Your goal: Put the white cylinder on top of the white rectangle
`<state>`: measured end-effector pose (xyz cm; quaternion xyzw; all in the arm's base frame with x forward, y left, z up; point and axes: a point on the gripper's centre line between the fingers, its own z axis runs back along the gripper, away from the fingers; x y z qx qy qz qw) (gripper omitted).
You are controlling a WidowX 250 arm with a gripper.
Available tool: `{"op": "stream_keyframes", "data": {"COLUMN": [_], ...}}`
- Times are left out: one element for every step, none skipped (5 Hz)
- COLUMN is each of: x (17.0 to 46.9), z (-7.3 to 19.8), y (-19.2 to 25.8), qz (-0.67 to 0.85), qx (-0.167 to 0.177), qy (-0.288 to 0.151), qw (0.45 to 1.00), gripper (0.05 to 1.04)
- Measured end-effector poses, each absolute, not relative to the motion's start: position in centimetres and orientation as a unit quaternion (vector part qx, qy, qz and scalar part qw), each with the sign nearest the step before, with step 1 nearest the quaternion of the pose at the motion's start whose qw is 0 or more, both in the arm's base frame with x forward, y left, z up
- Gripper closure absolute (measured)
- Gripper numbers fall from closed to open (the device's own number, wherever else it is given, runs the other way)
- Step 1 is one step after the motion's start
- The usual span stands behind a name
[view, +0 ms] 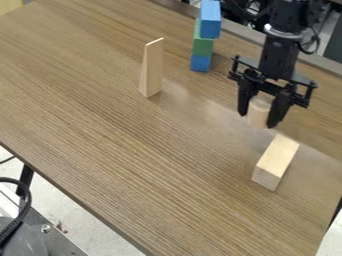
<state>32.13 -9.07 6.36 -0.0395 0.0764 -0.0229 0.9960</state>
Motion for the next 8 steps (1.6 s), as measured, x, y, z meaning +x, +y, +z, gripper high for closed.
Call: {"op": "stream_keyframes", "data": {"x": [30.9,30.4,30.3,30.3,30.3,30.6,30.7,30.7], "z": [6.2,6.1,6.2,6.1,6.1,5.8,5.4,5.4], "y": [-10.4,-11.8,-12.4,-12.4,-12.3,-12.4,-12.5,-12.6], "qz": [-0.044,-0.06,-0.068,-0.065,-0.064,-0.067,-0.067,-0.067], "qx": [-0.032,-0.023,-0.021,-0.021,-0.019,-0.019,-0.02,-0.02], "qy": [0.08,0.079,0.076,0.076,0.076,0.078,0.084,0.083], "qw": [0.995,0.995,0.995,0.995,0.995,0.994,0.994,0.994], "gripper": [0.519,0.519,0.519,0.519,0.519,0.519,0.519,0.519]}}
